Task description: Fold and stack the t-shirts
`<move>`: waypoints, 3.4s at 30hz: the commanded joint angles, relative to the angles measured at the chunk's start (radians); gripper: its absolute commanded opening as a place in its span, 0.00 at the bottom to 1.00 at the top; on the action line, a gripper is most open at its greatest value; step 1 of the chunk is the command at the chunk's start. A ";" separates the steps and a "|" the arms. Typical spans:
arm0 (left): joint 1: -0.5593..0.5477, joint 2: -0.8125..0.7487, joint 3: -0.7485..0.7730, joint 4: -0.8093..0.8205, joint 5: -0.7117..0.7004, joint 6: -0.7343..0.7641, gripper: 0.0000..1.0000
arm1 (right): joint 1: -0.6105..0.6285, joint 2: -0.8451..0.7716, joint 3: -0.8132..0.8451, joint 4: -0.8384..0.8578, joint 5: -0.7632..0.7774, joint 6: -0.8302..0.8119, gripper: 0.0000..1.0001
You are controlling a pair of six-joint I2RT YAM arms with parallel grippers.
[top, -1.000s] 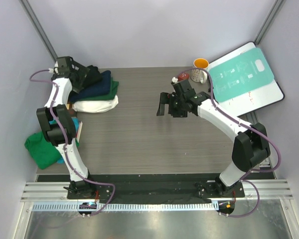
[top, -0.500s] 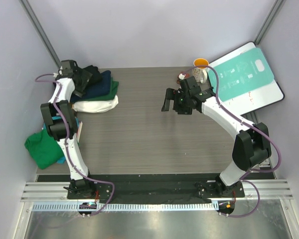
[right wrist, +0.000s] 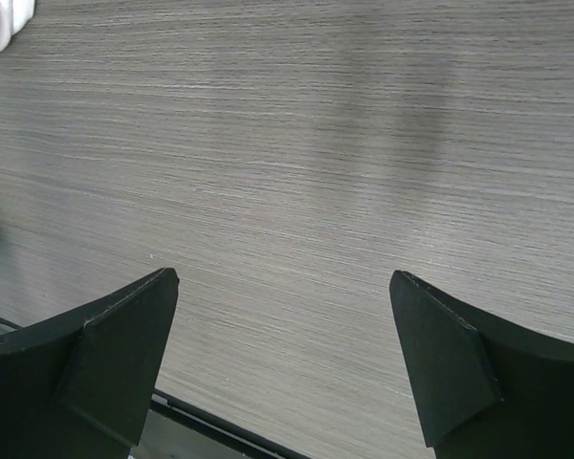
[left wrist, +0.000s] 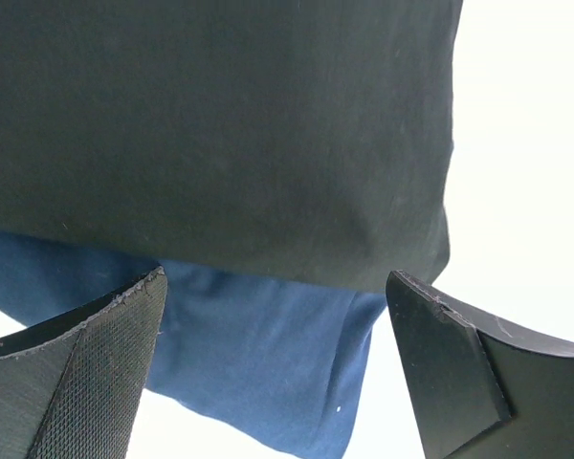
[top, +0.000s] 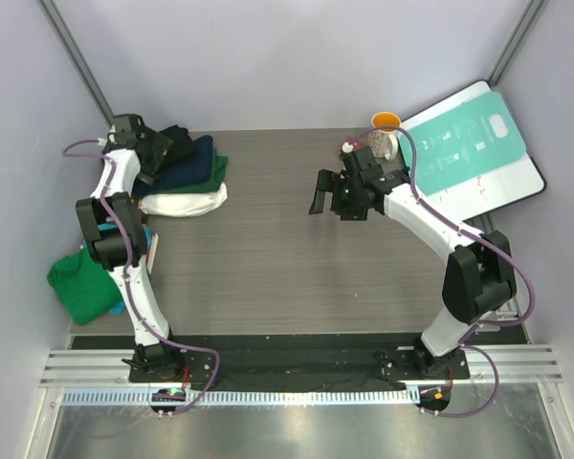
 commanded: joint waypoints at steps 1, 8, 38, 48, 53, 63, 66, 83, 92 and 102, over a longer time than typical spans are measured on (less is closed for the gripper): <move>0.027 0.005 0.053 0.026 -0.028 0.012 0.96 | -0.002 0.000 0.046 0.017 0.009 0.011 0.99; 0.035 0.076 0.119 -0.023 -0.023 0.022 0.96 | -0.002 0.014 0.044 0.032 0.008 0.026 0.99; 0.038 -0.096 -0.041 0.211 -0.008 0.145 0.00 | 0.024 -0.039 -0.083 0.087 -0.009 0.080 0.98; 0.021 -0.102 0.407 0.187 0.179 0.070 0.00 | 0.025 -0.084 -0.124 0.122 -0.015 0.075 0.98; -0.014 -0.232 0.229 0.176 0.313 -0.019 0.00 | 0.019 -0.128 -0.133 0.138 0.065 0.066 0.99; -0.581 -0.507 -0.316 0.042 0.601 0.203 0.00 | -0.048 -0.067 -0.094 0.224 0.014 0.200 0.99; -0.632 -0.526 -0.448 -0.034 0.609 0.223 0.00 | -0.058 -0.061 -0.043 0.224 0.039 0.198 0.99; -0.631 -0.515 -0.545 -0.345 0.419 0.565 0.00 | -0.144 -0.119 -0.021 0.152 -0.007 0.174 0.99; -0.631 -0.417 -0.532 -0.298 0.281 0.492 0.37 | -0.136 -0.202 -0.155 0.103 -0.049 0.215 1.00; -0.622 -0.437 -0.469 -0.374 0.080 0.496 0.71 | 0.126 -0.156 -0.219 -0.002 -0.078 0.236 0.99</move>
